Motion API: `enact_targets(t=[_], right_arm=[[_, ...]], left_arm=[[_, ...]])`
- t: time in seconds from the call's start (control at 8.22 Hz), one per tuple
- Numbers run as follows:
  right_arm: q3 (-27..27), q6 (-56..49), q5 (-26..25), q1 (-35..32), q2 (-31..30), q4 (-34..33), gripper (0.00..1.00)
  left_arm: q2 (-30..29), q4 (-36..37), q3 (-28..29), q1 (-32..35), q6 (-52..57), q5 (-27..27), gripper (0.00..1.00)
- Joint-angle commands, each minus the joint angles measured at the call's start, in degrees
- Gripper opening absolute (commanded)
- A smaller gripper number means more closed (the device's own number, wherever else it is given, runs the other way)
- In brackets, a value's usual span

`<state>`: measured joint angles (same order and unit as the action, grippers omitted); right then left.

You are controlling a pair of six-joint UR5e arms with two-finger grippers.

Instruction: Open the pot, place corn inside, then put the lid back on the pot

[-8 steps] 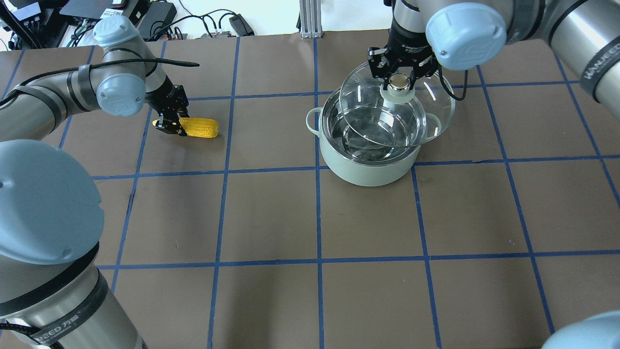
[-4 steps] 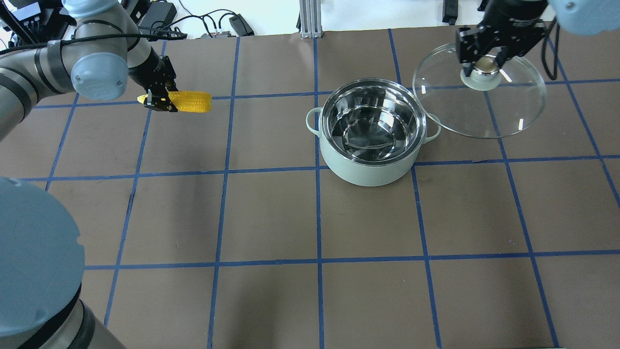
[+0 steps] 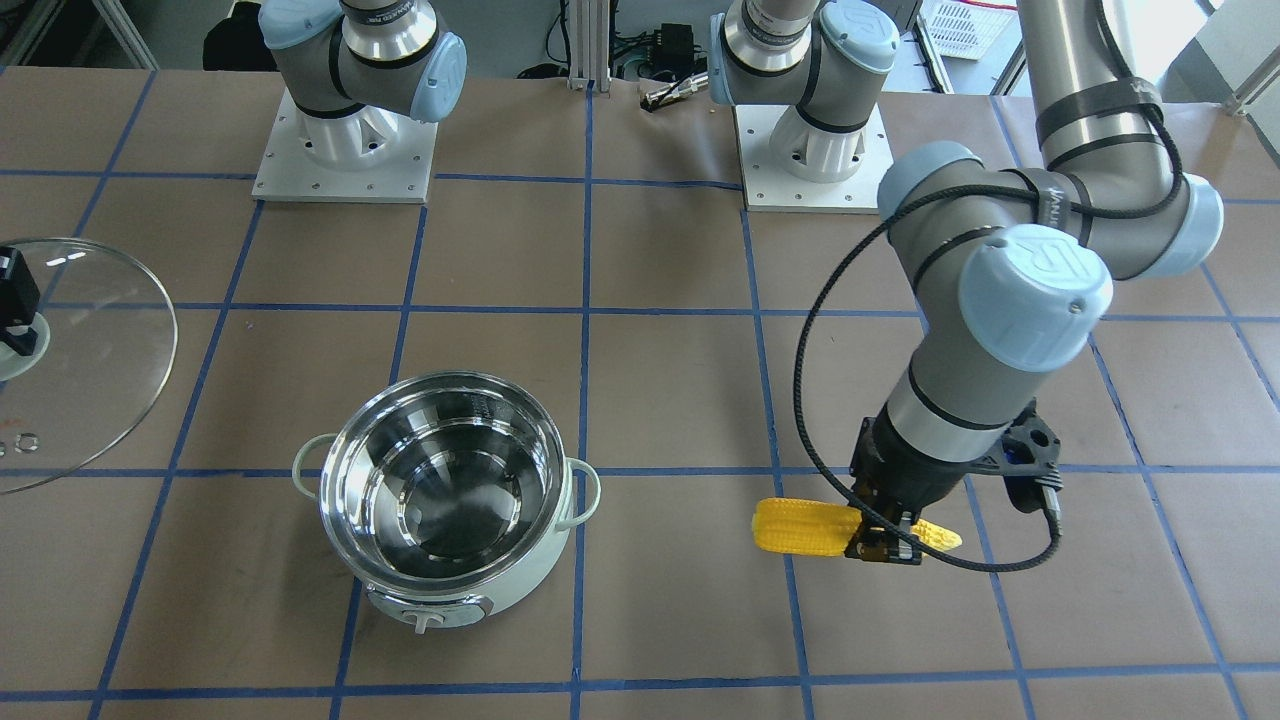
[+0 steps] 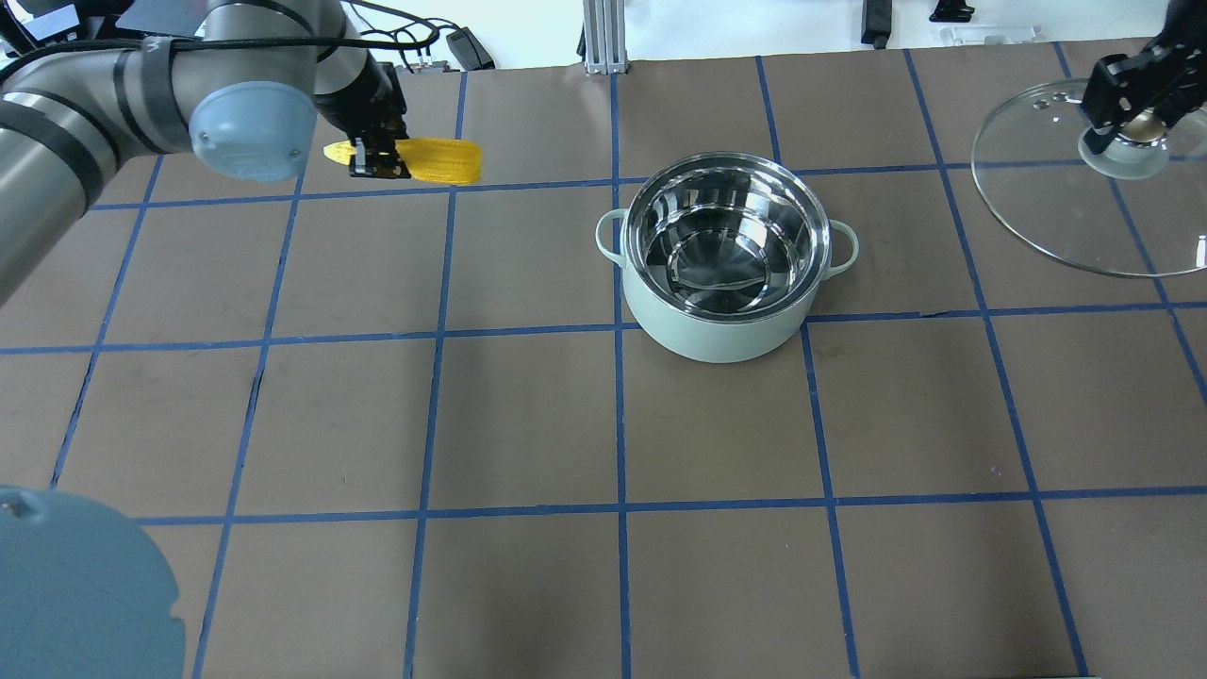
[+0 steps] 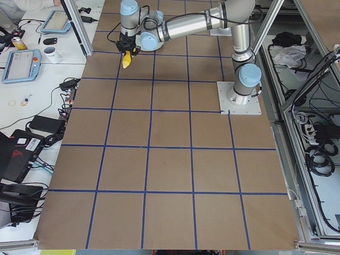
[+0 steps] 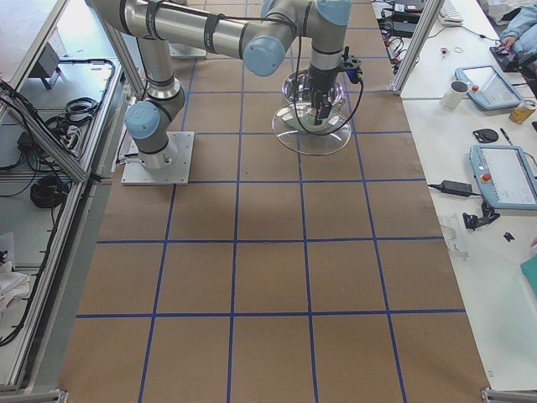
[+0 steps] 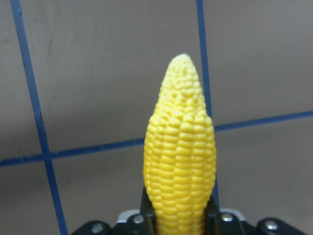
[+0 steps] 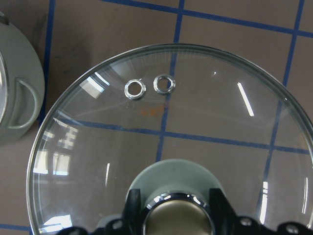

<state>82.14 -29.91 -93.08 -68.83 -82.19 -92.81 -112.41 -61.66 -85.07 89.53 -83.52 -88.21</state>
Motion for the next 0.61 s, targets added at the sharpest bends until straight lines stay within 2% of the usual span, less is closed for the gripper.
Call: enact_targets(t=[0.0,0.24,0.49], right_arm=[[0.39,-3.92,-0.79,3.0,-0.08,1.91,0.31],[0.3,-5.33,-0.88,3.18,0.1,1.84,0.31],[0.3,-5.42,-0.97,3.18,0.1,1.76,0.31]], left_arm=[[0.26,1.27,1.57,11.32,-8.92,-0.12,0.0],[0.09,3.54,1.57,18.72,-17.17,-2.91,0.0],[-1.4,5.92,1.57,24.18,-24.21,-3.02,0.0]])
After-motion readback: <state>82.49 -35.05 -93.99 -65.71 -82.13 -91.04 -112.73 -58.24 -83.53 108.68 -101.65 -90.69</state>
